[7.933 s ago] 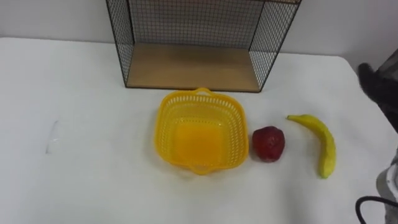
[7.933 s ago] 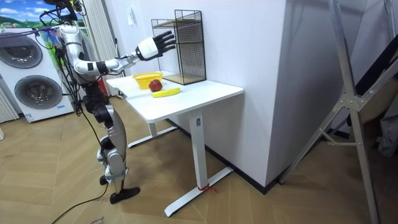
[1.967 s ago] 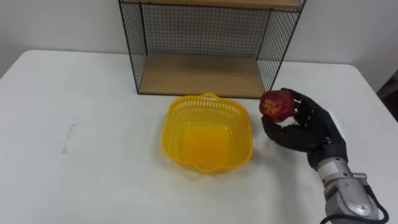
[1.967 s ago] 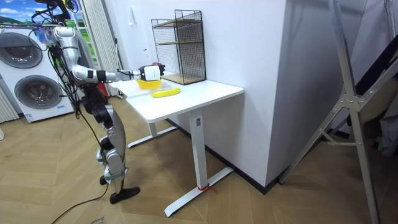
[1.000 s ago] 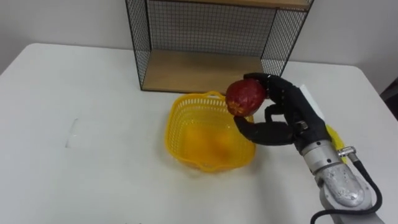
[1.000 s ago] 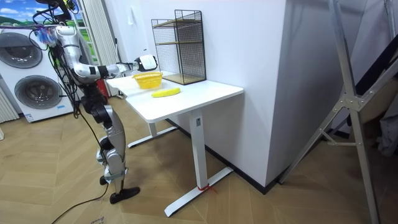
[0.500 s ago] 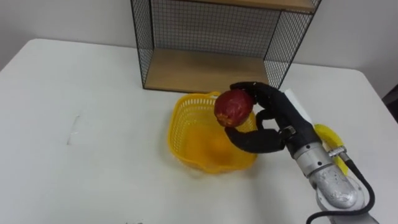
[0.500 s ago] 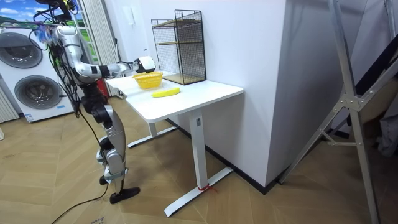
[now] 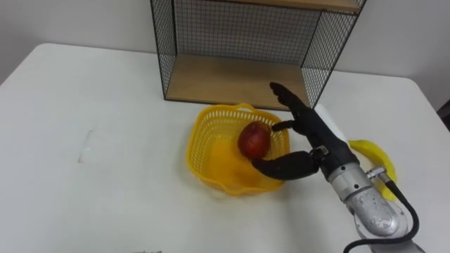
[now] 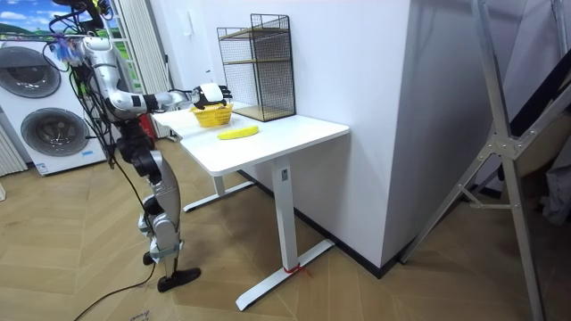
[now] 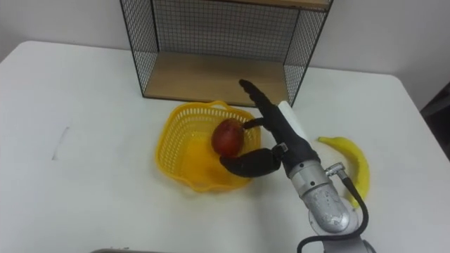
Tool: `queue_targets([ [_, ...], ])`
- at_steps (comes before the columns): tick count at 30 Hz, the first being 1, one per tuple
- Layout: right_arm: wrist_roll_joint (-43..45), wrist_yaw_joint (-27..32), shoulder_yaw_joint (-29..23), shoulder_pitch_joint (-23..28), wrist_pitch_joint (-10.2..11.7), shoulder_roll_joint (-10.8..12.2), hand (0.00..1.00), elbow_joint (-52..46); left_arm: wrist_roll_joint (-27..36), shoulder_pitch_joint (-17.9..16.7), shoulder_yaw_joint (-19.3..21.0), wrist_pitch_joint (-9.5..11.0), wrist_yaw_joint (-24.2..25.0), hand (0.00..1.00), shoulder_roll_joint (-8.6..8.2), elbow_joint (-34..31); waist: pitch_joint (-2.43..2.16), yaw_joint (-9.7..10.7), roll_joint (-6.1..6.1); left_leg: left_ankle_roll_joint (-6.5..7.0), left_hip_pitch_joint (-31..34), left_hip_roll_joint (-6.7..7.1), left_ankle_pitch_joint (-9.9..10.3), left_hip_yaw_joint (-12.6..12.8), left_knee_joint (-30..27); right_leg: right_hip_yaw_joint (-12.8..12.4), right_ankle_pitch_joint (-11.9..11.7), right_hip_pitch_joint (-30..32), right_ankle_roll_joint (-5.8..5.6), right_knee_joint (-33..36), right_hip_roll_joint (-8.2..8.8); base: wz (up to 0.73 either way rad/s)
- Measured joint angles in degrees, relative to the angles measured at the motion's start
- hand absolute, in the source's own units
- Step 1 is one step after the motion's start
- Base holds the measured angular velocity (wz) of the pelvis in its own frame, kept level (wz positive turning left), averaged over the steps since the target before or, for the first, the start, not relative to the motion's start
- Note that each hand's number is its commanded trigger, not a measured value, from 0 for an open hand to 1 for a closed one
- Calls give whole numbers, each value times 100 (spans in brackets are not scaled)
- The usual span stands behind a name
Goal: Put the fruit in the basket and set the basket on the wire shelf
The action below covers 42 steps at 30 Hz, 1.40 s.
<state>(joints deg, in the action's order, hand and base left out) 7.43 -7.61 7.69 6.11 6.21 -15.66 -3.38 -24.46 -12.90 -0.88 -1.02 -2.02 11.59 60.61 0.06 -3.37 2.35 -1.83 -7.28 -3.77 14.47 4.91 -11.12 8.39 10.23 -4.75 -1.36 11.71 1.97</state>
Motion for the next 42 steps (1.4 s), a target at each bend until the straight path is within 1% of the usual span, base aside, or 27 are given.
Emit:
queue_targets([
  [13, 0, -86, 3, 0, -4, 0, 0, 0, -1, -5, 0, 0, 6, 0, 0, 3, -6, -2, 8, 0, 0, 0, 0, 0, -14, 0, -1, -4, 1, 3, 0, 0],
  [20, -28, -129, 3, 0, -4, -1, 0, 6, -3, -2, 0, 2, 12, 0, 0, -4, -23, -3, 49, 0, -12, 0, 0, 1, -20, -1, -1, -12, 1, 1, 2, 0],
  [23, -96, -131, 3, -1, -4, -1, 0, 46, -2, 4, -12, 4, 12, 0, 1, -4, -17, -2, 59, 0, -18, 0, -1, 4, -21, -2, -1, -19, 1, -2, 3, 0],
  [25, -371, -134, -6, -7, -6, 0, 0, 91, 2, -9, -36, 8, 12, 0, 6, -5, -14, 4, 50, 0, -24, 0, -1, 7, -22, -5, -1, -29, 1, -2, 3, 0],
  [29, -653, -130, -68, -68, -6, 0, 0, 86, 0, -22, -42, 13, 11, 0, 7, -2, -9, 12, 28, 0, -23, -1, -1, 3, -37, 2, -4, -45, 5, 0, 2, 1],
  [32, -992, -100, -271, -84, -6, 0, 0, 68, -1, -66, -43, 13, 8, 0, 7, 7, -2, 12, 17, 0, -29, 0, 0, -21, -17, 33, -5, -77, 3, 1, 5, 4],
  [34, -1226, 47, -442, -158, -2, -1, 0, 66, -1, -183, -44, 13, 2, 0, -3, 6, 10, 17, -1, 0, -38, -1, 0, -21, -19, 29, -7, -81, 6, 1, 3, 0],
  [36, -1369, 179, -583, -176, 0, -3, 0, 67, -2, -223, -40, 13, -6, 0, -9, 5, 18, 25, -16, 0, -43, 0, 0, -28, -21, 34, -9, -90, 5, -1, 5, 0],
  [39, -1649, 355, -742, -176, 0, -15, 0, 70, -1, -325, -40, 8, -9, 0, -35, 6, 40, 32, -49, 0, -52, 0, 0, -29, -19, 30, -9, -89, 5, -4, 4, 0],
  [42, -1744, 422, -885, -176, 0, -19, 0, 158, 4, -348, -34, 6, -8, 0, -73, 0, 59, 71, -90, 0, -55, 0, 0, -29, -19, 28, -8, -89, 5, -8, 4, 0],
])
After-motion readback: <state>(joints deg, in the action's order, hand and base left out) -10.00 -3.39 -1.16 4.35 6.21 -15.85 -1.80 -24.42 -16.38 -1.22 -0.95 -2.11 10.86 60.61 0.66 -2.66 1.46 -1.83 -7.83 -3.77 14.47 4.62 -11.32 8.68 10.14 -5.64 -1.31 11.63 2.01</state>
